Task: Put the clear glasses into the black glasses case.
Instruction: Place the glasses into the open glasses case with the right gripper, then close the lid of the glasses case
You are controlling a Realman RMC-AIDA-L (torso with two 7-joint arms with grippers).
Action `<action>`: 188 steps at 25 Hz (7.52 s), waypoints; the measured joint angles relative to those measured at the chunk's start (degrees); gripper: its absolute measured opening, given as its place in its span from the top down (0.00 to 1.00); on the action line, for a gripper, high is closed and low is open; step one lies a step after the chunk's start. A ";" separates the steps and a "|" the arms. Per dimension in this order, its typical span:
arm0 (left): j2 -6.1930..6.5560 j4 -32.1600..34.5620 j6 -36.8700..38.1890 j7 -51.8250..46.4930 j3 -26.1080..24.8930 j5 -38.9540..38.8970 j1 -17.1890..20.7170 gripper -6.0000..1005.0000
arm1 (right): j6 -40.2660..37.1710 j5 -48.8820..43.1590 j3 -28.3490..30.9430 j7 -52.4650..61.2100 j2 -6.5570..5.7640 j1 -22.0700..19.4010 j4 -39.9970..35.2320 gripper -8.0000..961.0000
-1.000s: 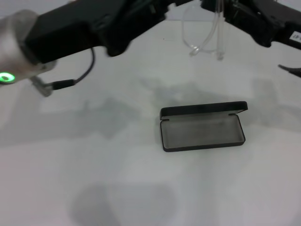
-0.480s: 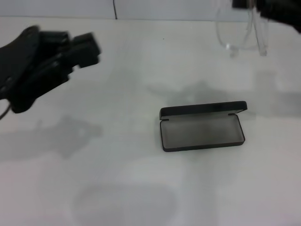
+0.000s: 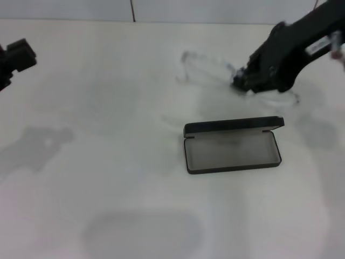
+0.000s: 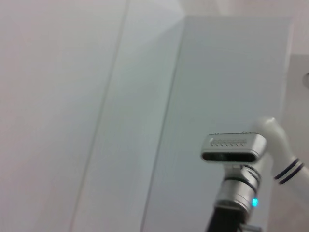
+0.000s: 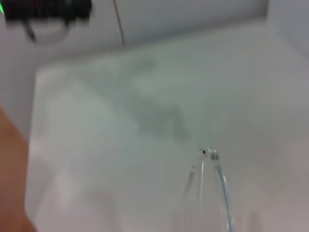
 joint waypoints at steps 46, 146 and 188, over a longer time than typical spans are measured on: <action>-0.20 -7.81 -0.48 2.36 -3.31 2.94 -2.71 0.91 | 22.40 -37.86 -55.20 6.42 2.20 -11.98 -10.56 0.87; -0.33 -8.43 -0.15 2.58 -3.25 3.46 -2.28 0.90 | 25.20 -45.58 -61.62 7.97 2.20 -15.00 -10.03 0.62; -0.48 -8.30 0.69 0.58 -2.79 3.94 -3.34 0.89 | 34.58 -44.90 -43.50 12.88 1.92 -26.37 -4.65 0.99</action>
